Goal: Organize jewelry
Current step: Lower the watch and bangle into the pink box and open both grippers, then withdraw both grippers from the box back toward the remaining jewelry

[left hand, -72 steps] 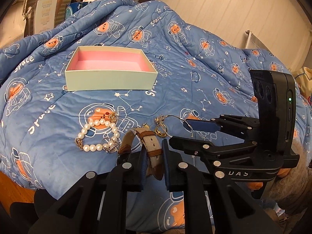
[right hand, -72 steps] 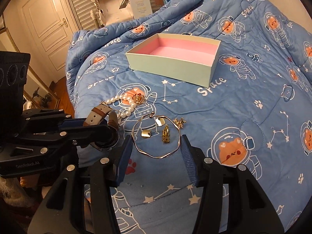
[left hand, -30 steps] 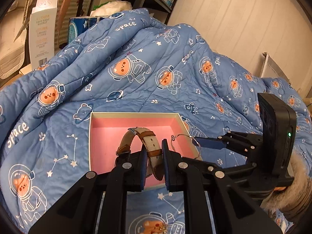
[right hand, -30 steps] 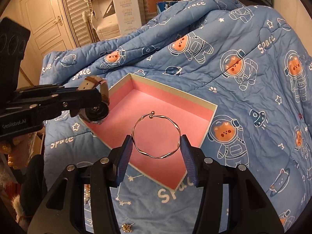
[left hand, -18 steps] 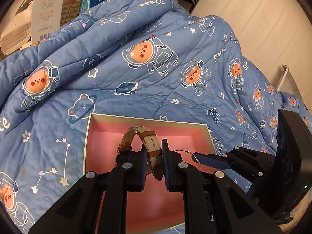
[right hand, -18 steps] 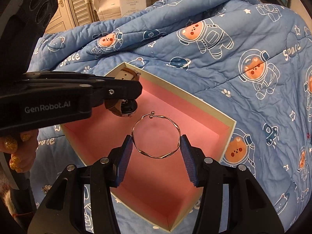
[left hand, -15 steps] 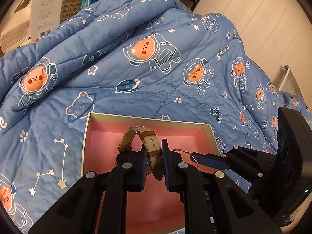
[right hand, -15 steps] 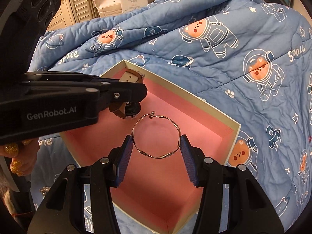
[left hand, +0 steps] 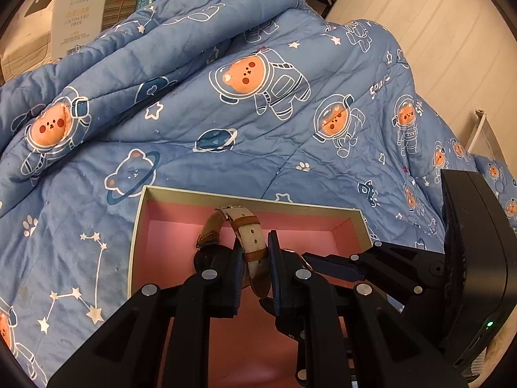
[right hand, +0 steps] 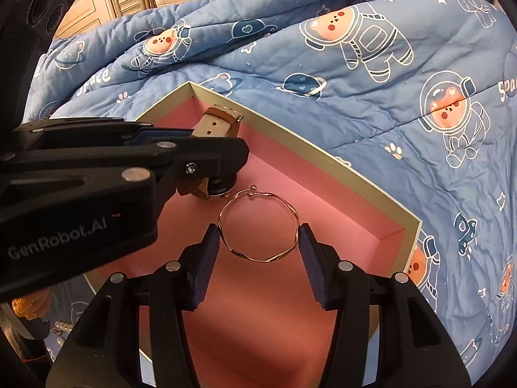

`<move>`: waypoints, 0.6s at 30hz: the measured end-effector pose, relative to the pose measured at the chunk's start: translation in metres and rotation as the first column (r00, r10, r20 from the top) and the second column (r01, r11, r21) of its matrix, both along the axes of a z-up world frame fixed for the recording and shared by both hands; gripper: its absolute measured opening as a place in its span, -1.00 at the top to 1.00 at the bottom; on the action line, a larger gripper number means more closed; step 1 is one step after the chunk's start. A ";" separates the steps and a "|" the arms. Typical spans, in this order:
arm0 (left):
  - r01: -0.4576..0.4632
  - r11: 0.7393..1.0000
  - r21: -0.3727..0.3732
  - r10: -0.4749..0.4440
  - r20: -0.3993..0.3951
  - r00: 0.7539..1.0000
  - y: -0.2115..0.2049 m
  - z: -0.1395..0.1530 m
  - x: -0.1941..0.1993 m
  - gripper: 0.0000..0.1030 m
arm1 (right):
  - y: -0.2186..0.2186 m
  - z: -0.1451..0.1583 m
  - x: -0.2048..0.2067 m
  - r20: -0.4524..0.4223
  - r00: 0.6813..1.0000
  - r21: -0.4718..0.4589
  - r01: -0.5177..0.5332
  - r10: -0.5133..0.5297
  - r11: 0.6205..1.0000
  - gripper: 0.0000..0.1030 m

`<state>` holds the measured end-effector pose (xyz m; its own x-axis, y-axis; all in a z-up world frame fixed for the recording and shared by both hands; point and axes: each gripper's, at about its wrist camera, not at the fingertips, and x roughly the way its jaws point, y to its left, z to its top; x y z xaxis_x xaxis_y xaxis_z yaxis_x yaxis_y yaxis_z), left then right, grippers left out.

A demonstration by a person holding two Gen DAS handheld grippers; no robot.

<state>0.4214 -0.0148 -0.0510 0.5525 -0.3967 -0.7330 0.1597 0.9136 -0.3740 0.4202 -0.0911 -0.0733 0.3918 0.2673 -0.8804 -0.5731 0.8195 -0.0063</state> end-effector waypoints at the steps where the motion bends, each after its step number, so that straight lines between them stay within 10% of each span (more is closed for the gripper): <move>1: 0.001 1.000 -0.003 -0.001 -0.003 1.000 0.000 -0.001 0.000 0.73 | 0.001 -0.001 0.000 -0.002 1.000 -0.009 -0.006 0.006 1.000 0.01; 12: -0.010 1.000 -0.021 0.010 -0.013 1.000 0.006 0.001 -0.007 0.27 | 0.001 0.003 -0.006 -0.005 1.000 0.025 -0.023 0.023 0.999 -0.37; 18: -0.039 0.996 -0.082 0.041 0.017 0.999 0.022 0.020 -0.025 -0.31 | -0.012 0.021 -0.017 0.041 0.999 0.077 -0.002 -0.001 0.997 -0.40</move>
